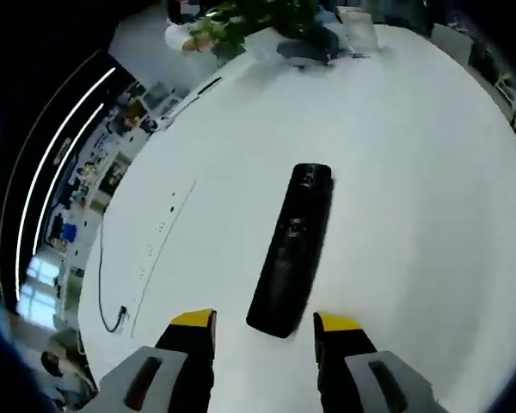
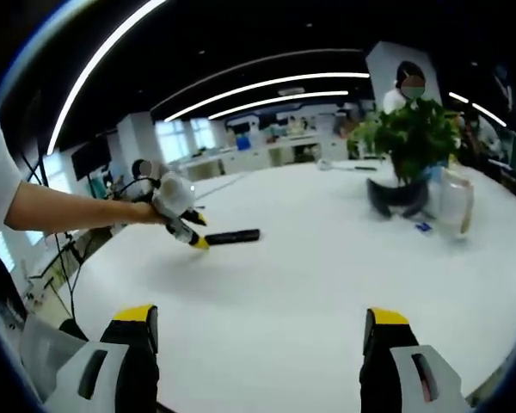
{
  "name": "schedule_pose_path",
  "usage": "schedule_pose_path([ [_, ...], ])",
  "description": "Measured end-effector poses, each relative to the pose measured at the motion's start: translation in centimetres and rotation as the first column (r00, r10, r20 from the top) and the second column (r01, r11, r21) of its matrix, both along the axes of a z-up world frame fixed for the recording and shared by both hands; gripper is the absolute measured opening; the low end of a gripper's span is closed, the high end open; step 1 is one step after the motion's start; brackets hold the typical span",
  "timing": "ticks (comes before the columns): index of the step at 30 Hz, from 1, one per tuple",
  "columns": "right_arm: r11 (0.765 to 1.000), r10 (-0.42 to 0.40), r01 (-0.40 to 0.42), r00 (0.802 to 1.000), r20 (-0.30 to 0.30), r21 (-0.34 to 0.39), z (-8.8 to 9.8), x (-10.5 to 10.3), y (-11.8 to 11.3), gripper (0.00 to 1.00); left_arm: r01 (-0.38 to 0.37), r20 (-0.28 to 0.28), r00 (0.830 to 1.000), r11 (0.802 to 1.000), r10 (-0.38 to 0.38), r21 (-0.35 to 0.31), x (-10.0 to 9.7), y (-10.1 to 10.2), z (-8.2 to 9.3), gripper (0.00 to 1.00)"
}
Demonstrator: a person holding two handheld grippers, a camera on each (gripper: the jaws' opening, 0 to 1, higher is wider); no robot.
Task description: Press the specified remote control buttons in sequence, fully releasing each button before pressing the next.
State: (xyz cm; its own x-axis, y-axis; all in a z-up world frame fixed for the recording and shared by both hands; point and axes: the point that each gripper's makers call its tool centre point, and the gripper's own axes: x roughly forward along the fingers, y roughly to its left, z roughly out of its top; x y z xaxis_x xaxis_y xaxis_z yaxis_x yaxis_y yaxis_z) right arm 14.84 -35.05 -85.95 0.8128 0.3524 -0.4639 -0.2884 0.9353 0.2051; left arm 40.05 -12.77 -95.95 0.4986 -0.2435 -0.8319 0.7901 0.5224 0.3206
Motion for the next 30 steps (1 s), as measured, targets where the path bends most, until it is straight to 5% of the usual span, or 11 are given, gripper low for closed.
schedule_pose_path([
  [11,1.0,0.008,-0.008,1.0,0.019,-0.002,0.5,-0.1,0.0,0.99,-0.111,0.018,0.993,0.978,0.116,-0.174,-4.0,-0.1,2.0,0.62],
  [18,1.0,0.013,-0.013,0.999,0.037,-0.002,1.0,-0.1,0.1,0.99,-0.163,-0.002,0.985,0.943,0.17,-0.288,-8.6,-0.7,2.9,0.67],
  [21,1.0,0.014,-0.014,0.999,0.047,-0.005,1.2,-0.1,0.1,0.99,-0.182,-0.016,0.982,0.913,0.19,-0.364,-10.6,-1.6,3.9,0.7],
  [30,1.0,0.016,-0.016,0.997,0.07,-0.002,1.7,0.0,0.2,0.99,-0.188,0.012,0.977,0.877,0.215,-0.443,-13.8,-2.3,6.2,0.73],
])
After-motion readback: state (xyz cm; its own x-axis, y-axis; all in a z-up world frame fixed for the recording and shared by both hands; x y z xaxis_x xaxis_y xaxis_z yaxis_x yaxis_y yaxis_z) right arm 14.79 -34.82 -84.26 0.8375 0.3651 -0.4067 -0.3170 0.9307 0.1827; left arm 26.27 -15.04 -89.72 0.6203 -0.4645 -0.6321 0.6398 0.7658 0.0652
